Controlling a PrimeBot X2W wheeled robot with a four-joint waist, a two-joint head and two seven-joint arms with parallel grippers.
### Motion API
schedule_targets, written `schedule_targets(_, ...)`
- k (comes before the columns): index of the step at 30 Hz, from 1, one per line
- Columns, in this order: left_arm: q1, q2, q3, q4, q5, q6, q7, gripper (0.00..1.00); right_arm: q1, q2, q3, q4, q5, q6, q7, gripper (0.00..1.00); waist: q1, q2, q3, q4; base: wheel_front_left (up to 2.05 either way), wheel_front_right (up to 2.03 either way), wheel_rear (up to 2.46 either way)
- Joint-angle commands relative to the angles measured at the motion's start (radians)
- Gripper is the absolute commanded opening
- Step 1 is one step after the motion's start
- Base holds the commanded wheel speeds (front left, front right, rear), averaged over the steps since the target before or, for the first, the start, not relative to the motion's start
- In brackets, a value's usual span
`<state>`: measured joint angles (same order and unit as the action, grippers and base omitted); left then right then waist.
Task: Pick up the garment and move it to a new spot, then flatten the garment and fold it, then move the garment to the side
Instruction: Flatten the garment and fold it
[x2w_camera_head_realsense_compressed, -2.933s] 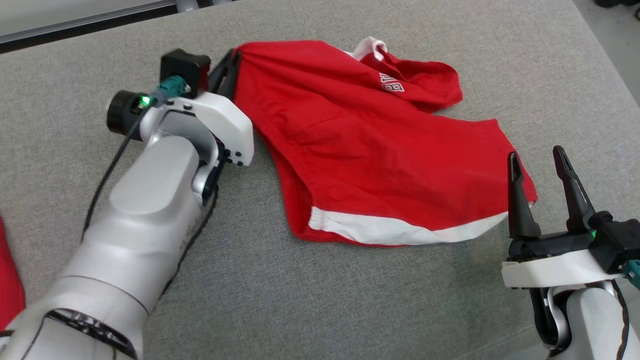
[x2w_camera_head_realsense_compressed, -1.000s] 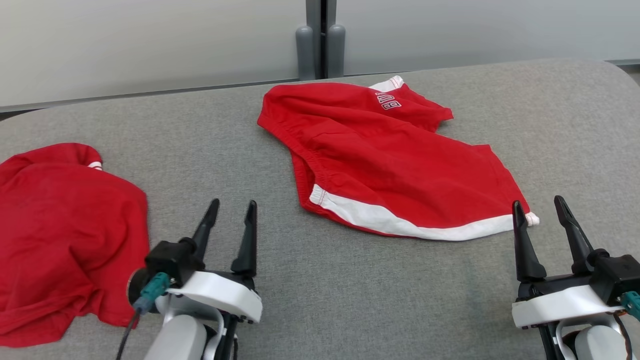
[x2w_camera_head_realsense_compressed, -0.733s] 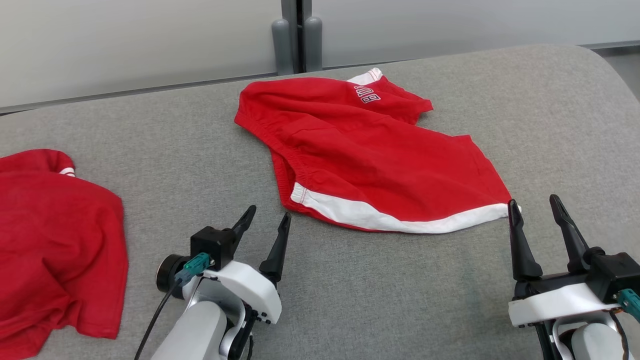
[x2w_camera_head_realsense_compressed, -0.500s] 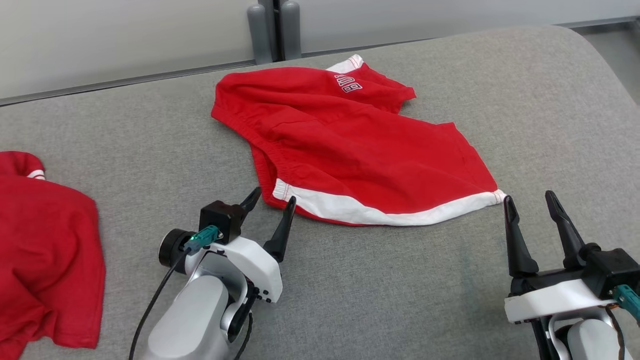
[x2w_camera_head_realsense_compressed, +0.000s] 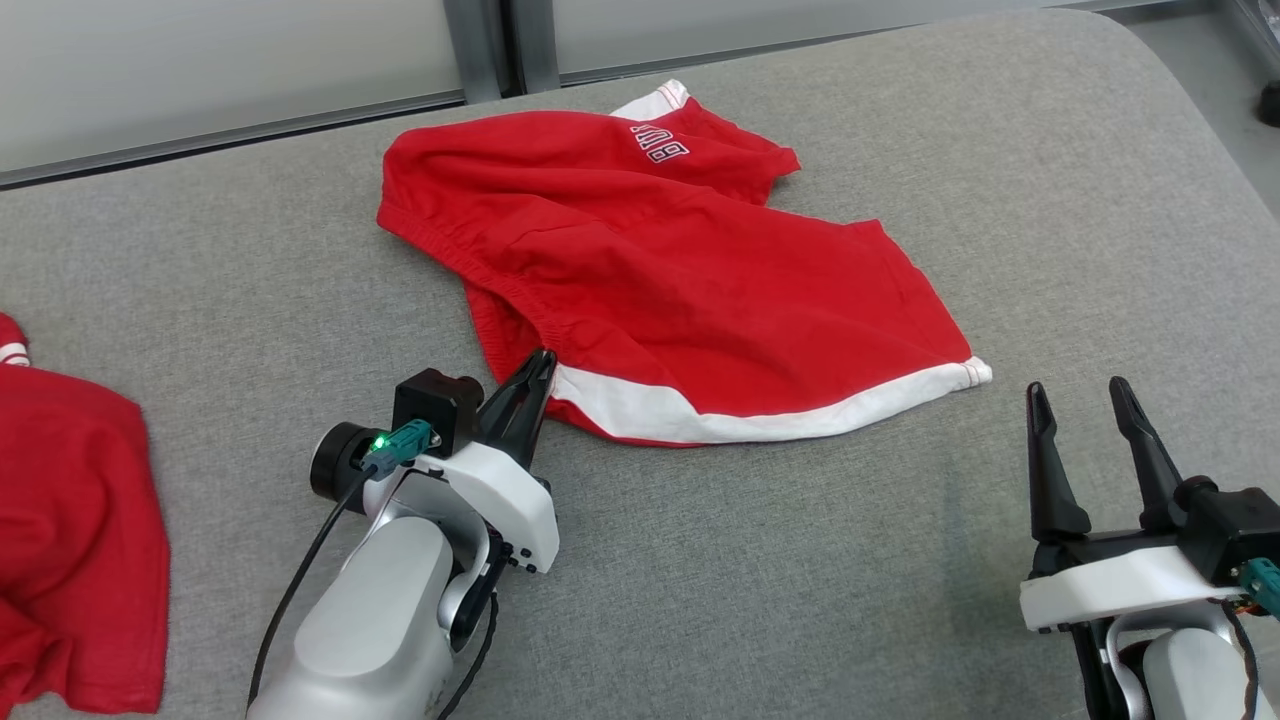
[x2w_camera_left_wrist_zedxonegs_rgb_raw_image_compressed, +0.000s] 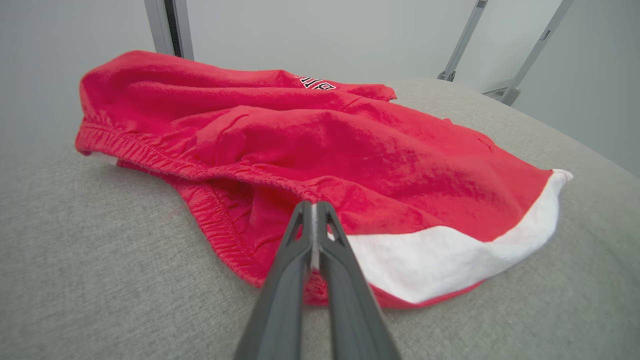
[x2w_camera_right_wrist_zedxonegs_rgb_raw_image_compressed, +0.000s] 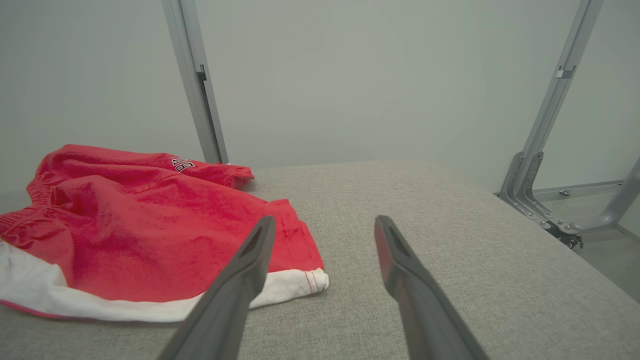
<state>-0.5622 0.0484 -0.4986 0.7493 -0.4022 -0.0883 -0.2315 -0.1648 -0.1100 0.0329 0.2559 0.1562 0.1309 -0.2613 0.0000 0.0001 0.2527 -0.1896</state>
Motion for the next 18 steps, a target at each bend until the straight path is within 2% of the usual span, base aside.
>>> schedule_targets(1,-0.012,0.004,-0.001,-0.003,-0.001,-0.002,-0.009,0.0,-0.018,0.004,-0.011,0.009,-0.007,0.0,-0.006,1.0,0.0,-0.0001,-0.002,0.009,0.0,0.0,0.0)
schedule_targets(5,-0.002,0.004,0.0,-0.025,-0.01,0.009,-0.021,0.0,-0.031,0.02,-0.043,0.059,-0.001,0.0,-0.005,1.0,0.0,-0.0001,-0.005,0.035,0.0,0.0,0.0)
schedule_targets(18,0.024,0.004,-0.037,-0.111,-0.026,0.019,-0.032,0.0,-0.171,0.032,-0.101,0.389,0.055,0.0,-0.003,1.0,0.0,-0.0001,0.001,0.118,0.0,0.0,0.0)
